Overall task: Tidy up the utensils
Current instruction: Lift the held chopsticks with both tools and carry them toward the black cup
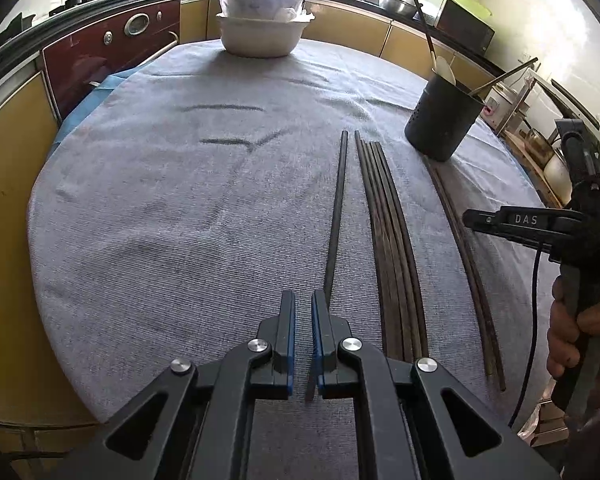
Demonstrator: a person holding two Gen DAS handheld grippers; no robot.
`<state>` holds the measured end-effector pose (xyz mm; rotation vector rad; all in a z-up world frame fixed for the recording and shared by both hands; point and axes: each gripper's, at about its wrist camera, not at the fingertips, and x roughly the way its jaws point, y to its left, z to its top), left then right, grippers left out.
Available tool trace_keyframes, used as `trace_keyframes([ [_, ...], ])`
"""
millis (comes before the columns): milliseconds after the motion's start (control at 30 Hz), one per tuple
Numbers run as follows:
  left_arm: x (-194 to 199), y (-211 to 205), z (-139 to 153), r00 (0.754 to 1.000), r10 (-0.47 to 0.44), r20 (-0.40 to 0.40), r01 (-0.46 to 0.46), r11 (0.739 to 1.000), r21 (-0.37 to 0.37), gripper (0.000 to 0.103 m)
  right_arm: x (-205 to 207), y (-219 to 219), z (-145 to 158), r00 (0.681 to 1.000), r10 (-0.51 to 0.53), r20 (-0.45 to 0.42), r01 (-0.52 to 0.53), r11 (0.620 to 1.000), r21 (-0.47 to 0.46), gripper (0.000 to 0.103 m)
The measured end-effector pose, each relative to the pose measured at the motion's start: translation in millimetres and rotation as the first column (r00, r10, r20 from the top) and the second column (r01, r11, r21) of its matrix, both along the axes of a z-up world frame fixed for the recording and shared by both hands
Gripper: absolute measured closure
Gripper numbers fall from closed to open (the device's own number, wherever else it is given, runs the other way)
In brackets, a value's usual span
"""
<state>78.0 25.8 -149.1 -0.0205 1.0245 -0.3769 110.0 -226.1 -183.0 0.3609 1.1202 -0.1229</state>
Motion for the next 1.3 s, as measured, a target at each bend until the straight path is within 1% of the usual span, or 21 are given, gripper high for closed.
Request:
trace_keyframes([
  [67,2.1,0.4,-0.7,1.0,0.003,-0.002,-0.003,1.0,0.005,0.096,-3.2,-6.6,-2.7,1.0,-0.023,0.001,0.023,1.0,0.003,0.093],
  [167,7.7,0.3,-0.1,1.0,0.003,-0.002,-0.003,1.0,0.006,0.096,-3.4,-20.4,-1.8,0.998,-0.065,-0.006,0.065,0.998,0.022,0.094],
  [200,9.9,-0.2,0.4,1.0,0.001,0.0,-0.001,1.0,0.007,0.096,-3.9,-23.3,-1.3,0.998,-0.07,-0.005,0.07,0.997,0.038,0.092],
  [300,17.3,-3.6,3.5,1.0,-0.013,0.013,0.013,1.0,0.02,0.096,-6.6,-29.4,2.8,0.998,-0.064,-0.003,0.064,0.99,0.123,0.092],
  [333,19.4,-5.1,4.6,1.0,-0.021,0.014,0.021,1.0,0.019,0.096,-7.1,-29.5,6.5,0.998,-0.064,0.013,0.062,0.988,0.141,0.092],
  [367,21.3,-6.1,5.4,0.999,-0.029,0.013,0.028,0.999,0.017,0.096,-5.6,-28.1,9.6,0.998,-0.059,0.024,0.055,0.989,0.14,0.092],
  [467,25.4,-10.9,4.3,0.999,-0.044,0.002,0.044,0.999,0.007,0.096,2.9,-19.0,13.9,0.999,-0.025,0.025,0.022,0.995,0.097,0.092],
  [600,36.8,-16.3,2.3,0.998,-0.064,-0.013,0.064,0.998,-0.001,0.096,16.0,-9.1,5.7,1.0,-0.005,-0.011,0.005,0.999,0.054,0.092],
  [633,40.6,-17.8,1.8,0.997,-0.072,-0.022,0.072,0.997,-0.003,0.096,18.5,-8.6,3.4,1.0,-0.004,-0.02,0.005,0.999,0.045,0.09],
  [667,46.2,-20.0,1.1,0.996,-0.085,-0.035,0.084,0.996,-0.008,0.096,21.6,-7.9,2.1,1.0,0.001,-0.022,0.0,0.999,0.048,0.09],
  [800,69.7,-29.2,-0.8,0.992,-0.108,-0.071,0.107,0.994,-0.008,0.096,35.9,-3.1,2.7,0.998,0.022,-0.063,-0.023,1.0,-0.008,0.09],
  [867,82.2,-34.9,1.7,0.989,-0.125,-0.079,0.124,0.992,-0.019,0.096,46.2,-2.9,1.8,0.996,0.018,-0.088,-0.019,1.0,-0.011,0.09],
  [967,99.9,-47.3,4.8,0.986,-0.143,-0.081,0.144,0.99,0.002,0.096,61.3,-5.0,1.1,0.993,0.007,-0.117,-0.011,0.999,-0.03,0.093],
  [1067,115.3,-60.2,6.9,0.984,-0.154,-0.086,0.156,0.988,0.008,0.096,71.9,-7.6,0.3,0.992,0.01,-0.125,-0.016,0.999,-0.043,0.094],
  [1200,128.5,-72.1,10.5,0.982,-0.166,-0.091,0.166,0.986,-0.008,0.095,72.7,-10.1,0.3,0.992,0.036,-0.121,-0.041,0.998,-0.039,0.095],
  [1300,136.0,-80.9,7.5,0.975,-0.197,-0.104,0.197,0.98,-0.012,0.094,58.3,-18.3,1.9,0.993,0.046,-0.112,-0.052,0.997,-0.048,0.095],
])
